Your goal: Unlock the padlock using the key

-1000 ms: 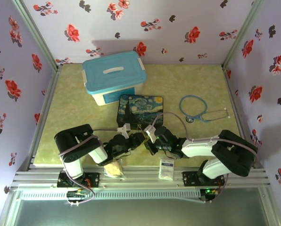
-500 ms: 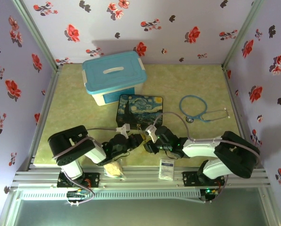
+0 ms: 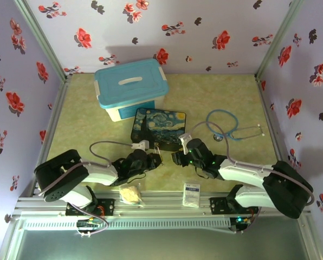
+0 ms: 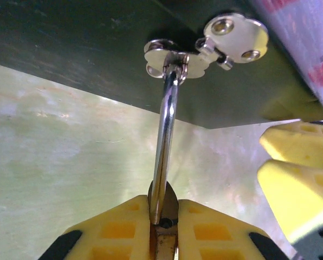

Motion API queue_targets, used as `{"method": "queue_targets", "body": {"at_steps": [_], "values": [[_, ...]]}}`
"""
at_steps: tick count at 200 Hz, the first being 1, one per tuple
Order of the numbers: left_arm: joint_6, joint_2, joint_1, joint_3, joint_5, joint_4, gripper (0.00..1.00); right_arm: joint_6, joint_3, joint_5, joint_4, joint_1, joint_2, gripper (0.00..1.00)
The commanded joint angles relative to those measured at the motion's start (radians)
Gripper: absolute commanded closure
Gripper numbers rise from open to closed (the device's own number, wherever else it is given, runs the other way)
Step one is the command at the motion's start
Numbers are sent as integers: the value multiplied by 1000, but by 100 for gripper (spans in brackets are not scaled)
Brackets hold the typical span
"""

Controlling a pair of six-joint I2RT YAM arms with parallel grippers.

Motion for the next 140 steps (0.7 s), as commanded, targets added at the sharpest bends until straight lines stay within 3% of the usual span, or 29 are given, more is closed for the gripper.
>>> {"method": "queue_targets", "body": {"at_steps": [1, 49, 88, 140], "values": [[76, -18, 25, 50, -43, -277, 85, 43, 22, 78, 1, -6, 34, 56], [200, -20, 23, 185, -101, -583, 84, 57, 20, 113, 17, -5, 45, 57], [240, -31, 21, 232, -119, -656, 85, 50, 16, 138, 11, -6, 45, 58], [312, -15, 10, 355, -179, -877, 86, 47, 9, 150, 21, -5, 54, 59]]}}
